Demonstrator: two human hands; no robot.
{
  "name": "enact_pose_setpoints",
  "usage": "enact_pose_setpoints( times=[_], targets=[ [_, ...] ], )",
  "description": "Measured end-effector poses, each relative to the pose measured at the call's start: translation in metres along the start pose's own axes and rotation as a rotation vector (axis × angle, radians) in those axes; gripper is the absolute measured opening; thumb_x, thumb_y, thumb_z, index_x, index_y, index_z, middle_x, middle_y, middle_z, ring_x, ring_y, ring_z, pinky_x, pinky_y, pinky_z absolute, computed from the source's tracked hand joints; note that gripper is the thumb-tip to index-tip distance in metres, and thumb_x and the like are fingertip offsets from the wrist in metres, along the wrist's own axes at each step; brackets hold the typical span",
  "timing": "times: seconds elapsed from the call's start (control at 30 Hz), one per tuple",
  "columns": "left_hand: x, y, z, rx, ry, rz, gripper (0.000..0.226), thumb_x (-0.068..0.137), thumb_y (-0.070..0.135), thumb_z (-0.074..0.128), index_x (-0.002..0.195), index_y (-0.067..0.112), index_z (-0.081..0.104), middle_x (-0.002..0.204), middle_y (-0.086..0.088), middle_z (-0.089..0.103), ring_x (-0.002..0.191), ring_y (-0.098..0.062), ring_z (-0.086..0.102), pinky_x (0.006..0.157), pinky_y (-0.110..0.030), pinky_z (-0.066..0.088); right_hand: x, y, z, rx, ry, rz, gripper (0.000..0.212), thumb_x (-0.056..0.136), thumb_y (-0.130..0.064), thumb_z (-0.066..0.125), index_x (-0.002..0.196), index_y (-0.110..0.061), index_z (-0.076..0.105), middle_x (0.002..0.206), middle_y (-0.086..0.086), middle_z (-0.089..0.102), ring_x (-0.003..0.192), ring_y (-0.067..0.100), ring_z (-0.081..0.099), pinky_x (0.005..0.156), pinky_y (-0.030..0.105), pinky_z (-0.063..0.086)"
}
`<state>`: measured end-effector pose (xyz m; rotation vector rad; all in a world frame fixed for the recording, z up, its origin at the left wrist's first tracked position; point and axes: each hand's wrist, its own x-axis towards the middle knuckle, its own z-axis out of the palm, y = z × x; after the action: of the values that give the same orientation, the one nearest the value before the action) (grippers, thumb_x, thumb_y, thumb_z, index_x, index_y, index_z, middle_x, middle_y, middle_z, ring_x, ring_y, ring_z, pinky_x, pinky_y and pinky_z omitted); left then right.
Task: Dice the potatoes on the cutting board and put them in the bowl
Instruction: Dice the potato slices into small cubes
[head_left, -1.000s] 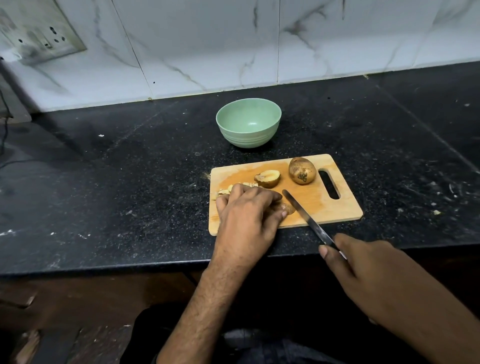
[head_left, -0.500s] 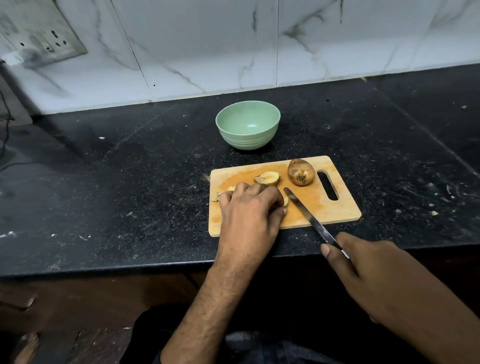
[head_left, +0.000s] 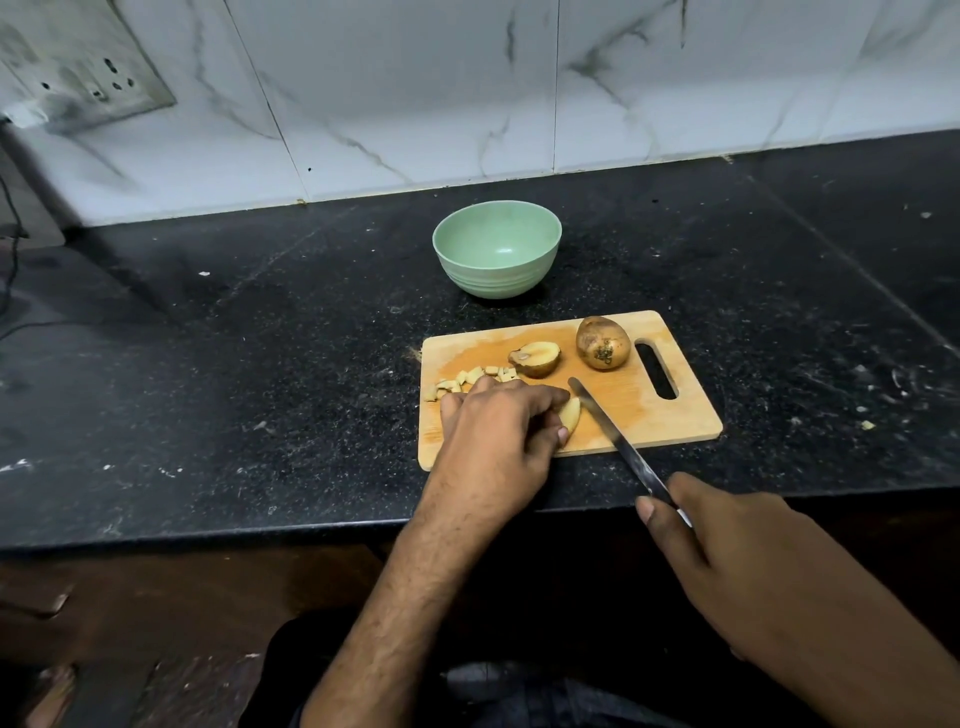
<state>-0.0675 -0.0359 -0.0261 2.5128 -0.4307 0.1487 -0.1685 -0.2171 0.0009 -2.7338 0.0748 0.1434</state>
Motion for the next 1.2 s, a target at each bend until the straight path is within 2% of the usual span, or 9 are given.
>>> enact_pose_setpoints(
  times=[0.07, 0.17, 0.27, 0.4, 0.53, 0.63, 0.83, 1.0, 1.2],
  targets=[
    [0.002, 0.001, 0.001, 0.004, -0.004, -0.027, 0.032, 0.090, 0.041, 0.069, 0.122, 0.037, 0.066, 0.097, 0.022, 0.065, 0.102, -0.007, 0.045, 0.084, -0.032, 0.020, 0.002, -0.003, 0.001, -0.002, -0.008, -0.016, 0.038, 0.099, -0.060, 0.023, 0.081, -0.030, 0.038, 0.067, -0.003, 0.057, 0.060, 0.008, 0.057, 0.057, 0.026, 0.046],
    [0.001, 0.008, 0.006, 0.002, 0.085, -0.082, 0.028, 0.087, 0.050, 0.070, 0.110, 0.033, 0.070, 0.094, 0.017, 0.067, 0.100, -0.011, 0.046, 0.085, -0.035, 0.024, 0.010, -0.006, 0.005, -0.007, -0.010, -0.037, 0.037, 0.100, -0.057, 0.024, 0.079, -0.029, 0.038, 0.066, -0.004, 0.056, 0.059, 0.006, 0.054, 0.053, 0.025, 0.038],
    [-0.003, 0.019, 0.012, 0.018, 0.171, -0.147, 0.026, 0.088, 0.054, 0.066, 0.095, 0.029, 0.070, 0.089, 0.013, 0.064, 0.097, -0.014, 0.043, 0.082, -0.035, 0.023, 0.017, -0.007, 0.008, -0.018, 0.013, -0.029, 0.038, 0.100, -0.057, 0.023, 0.080, -0.029, 0.038, 0.069, -0.004, 0.056, 0.062, 0.009, 0.054, 0.058, 0.031, 0.043],
    [-0.002, 0.021, 0.010, 0.046, 0.115, -0.189, 0.024, 0.096, 0.046, 0.059, 0.107, 0.027, 0.071, 0.106, 0.006, 0.067, 0.107, -0.017, 0.044, 0.087, -0.037, 0.025, 0.016, -0.009, 0.002, 0.027, -0.008, -0.013, 0.037, 0.100, -0.055, 0.024, 0.082, -0.028, 0.041, 0.067, -0.001, 0.059, 0.051, 0.007, 0.053, 0.063, 0.033, 0.053],
    [0.001, 0.016, 0.008, -0.005, 0.083, -0.215, 0.022, 0.092, 0.043, 0.066, 0.109, 0.029, 0.071, 0.102, 0.009, 0.069, 0.109, -0.016, 0.045, 0.084, -0.034, 0.020, 0.010, -0.010, 0.001, 0.052, -0.033, -0.029, 0.036, 0.101, -0.054, 0.024, 0.083, -0.029, 0.043, 0.062, -0.001, 0.059, 0.044, 0.004, 0.049, 0.060, 0.031, 0.055],
    [0.000, 0.019, 0.007, 0.010, 0.086, -0.210, 0.021, 0.092, 0.044, 0.067, 0.106, 0.030, 0.071, 0.099, 0.011, 0.068, 0.105, -0.015, 0.044, 0.083, -0.034, 0.019, 0.008, -0.013, 0.003, 0.051, -0.044, -0.032, 0.037, 0.101, -0.055, 0.024, 0.083, -0.029, 0.043, 0.063, 0.000, 0.060, 0.045, 0.004, 0.049, 0.062, 0.034, 0.057],
    [0.003, 0.015, 0.008, -0.016, 0.067, -0.223, 0.027, 0.090, 0.044, 0.069, 0.115, 0.033, 0.070, 0.103, 0.012, 0.068, 0.108, -0.014, 0.044, 0.085, -0.034, 0.022, 0.008, -0.016, 0.004, 0.015, -0.049, -0.036, 0.036, 0.102, -0.055, 0.022, 0.084, -0.028, 0.041, 0.066, -0.001, 0.058, 0.046, 0.005, 0.049, 0.062, 0.034, 0.057],
    [0.002, 0.016, 0.011, 0.036, 0.137, -0.193, 0.039, 0.084, 0.050, 0.072, 0.119, 0.034, 0.067, 0.106, 0.014, 0.063, 0.106, -0.012, 0.043, 0.086, -0.036, 0.026, 0.007, -0.016, 0.003, -0.043, -0.016, -0.028, 0.037, 0.100, -0.055, 0.018, 0.078, -0.030, 0.033, 0.065, -0.004, 0.055, 0.046, 0.002, 0.047, 0.057, 0.026, 0.049],
    [0.003, 0.018, 0.013, 0.045, 0.136, -0.174, 0.042, 0.086, 0.049, 0.070, 0.125, 0.035, 0.066, 0.115, 0.013, 0.061, 0.111, -0.011, 0.044, 0.084, -0.033, 0.021, 0.006, -0.016, 0.004, -0.087, -0.014, 0.000, 0.030, 0.103, -0.052, 0.018, 0.086, -0.031, 0.032, 0.071, -0.005, 0.052, 0.062, 0.007, 0.049, 0.060, 0.029, 0.046]
  ],
)
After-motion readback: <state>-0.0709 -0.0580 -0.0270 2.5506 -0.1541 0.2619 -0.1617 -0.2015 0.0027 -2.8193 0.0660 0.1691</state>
